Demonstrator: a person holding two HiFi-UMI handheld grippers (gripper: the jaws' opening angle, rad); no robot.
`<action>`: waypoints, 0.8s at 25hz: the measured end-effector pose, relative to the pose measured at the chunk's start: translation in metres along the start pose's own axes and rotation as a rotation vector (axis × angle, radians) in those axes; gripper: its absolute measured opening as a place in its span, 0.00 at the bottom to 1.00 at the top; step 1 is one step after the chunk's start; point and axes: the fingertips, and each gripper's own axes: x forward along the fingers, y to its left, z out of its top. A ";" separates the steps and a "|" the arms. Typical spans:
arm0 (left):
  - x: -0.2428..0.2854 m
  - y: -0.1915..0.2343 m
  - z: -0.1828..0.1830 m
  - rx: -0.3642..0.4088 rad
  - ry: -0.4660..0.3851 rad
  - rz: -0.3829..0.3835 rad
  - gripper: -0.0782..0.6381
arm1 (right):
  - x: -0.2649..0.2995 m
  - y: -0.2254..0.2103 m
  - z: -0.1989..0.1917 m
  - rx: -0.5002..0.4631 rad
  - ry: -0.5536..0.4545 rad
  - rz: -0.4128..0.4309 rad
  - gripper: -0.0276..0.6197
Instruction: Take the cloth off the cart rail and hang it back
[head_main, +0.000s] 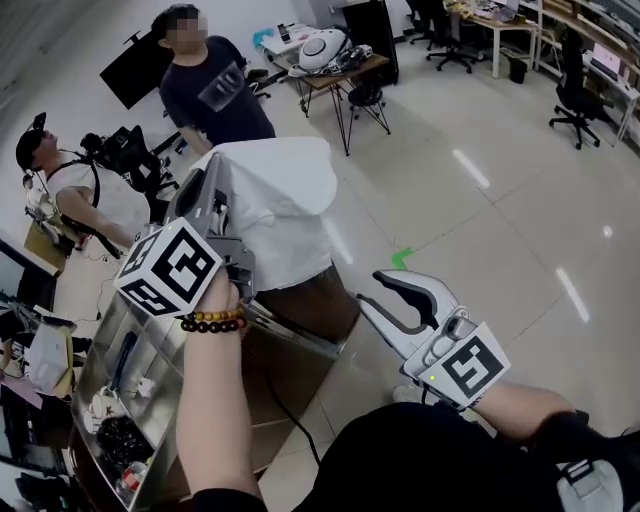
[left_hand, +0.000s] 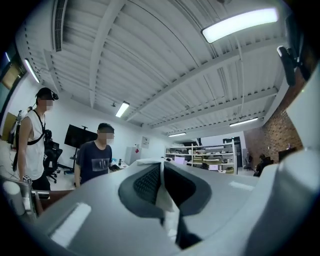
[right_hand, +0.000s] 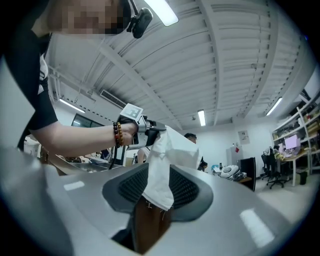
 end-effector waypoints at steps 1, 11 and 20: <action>0.009 0.002 0.007 0.005 -0.011 0.012 0.12 | 0.000 -0.011 0.001 0.005 -0.001 0.002 0.23; 0.077 0.046 0.024 0.084 -0.029 0.153 0.12 | 0.012 -0.087 0.006 0.065 -0.023 0.048 0.23; 0.084 0.105 0.012 0.085 -0.004 0.268 0.12 | 0.034 -0.104 0.000 0.110 -0.027 0.080 0.23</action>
